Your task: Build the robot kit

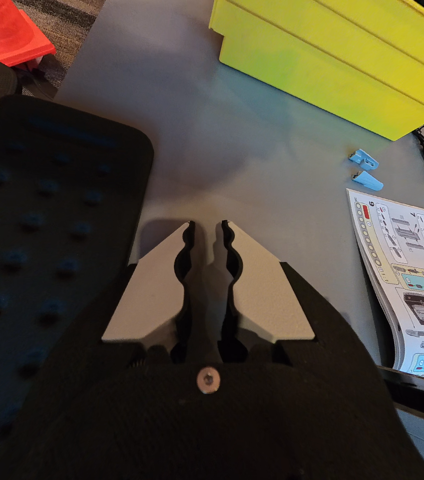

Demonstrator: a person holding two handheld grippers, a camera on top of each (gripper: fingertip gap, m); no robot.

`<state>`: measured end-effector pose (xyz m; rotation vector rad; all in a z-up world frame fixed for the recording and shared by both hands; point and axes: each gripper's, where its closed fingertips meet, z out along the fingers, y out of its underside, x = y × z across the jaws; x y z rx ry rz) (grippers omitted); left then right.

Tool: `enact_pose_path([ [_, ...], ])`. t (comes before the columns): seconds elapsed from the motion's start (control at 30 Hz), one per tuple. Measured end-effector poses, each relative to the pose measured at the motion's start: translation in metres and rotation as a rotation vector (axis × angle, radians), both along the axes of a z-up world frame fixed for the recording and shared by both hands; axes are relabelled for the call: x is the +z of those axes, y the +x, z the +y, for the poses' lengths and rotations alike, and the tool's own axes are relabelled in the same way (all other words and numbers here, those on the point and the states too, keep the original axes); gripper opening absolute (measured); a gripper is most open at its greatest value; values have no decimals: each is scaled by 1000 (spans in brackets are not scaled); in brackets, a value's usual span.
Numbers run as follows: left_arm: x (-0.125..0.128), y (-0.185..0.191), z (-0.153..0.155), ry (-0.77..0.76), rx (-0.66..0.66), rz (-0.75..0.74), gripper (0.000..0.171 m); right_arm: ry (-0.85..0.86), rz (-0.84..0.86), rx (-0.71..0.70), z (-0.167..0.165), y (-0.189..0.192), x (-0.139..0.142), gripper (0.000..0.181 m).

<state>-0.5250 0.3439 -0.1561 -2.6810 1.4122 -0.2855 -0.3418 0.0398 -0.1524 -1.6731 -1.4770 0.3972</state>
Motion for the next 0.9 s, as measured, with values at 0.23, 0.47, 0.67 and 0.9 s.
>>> enact_pose_path([
  [0.23,22,-20,5,130,83,34,9,2,0,-4,1,0,0,20],
  [0.47,43,-47,3,289,124,106,33,5,4,-16,6,0,0,18],
  [0.67,75,-25,-43,222,17,-176,37,6,10,-26,9,1,1,18],
  [0.9,49,-39,-92,137,-138,-156,22,6,5,-32,11,1,0,17],
])
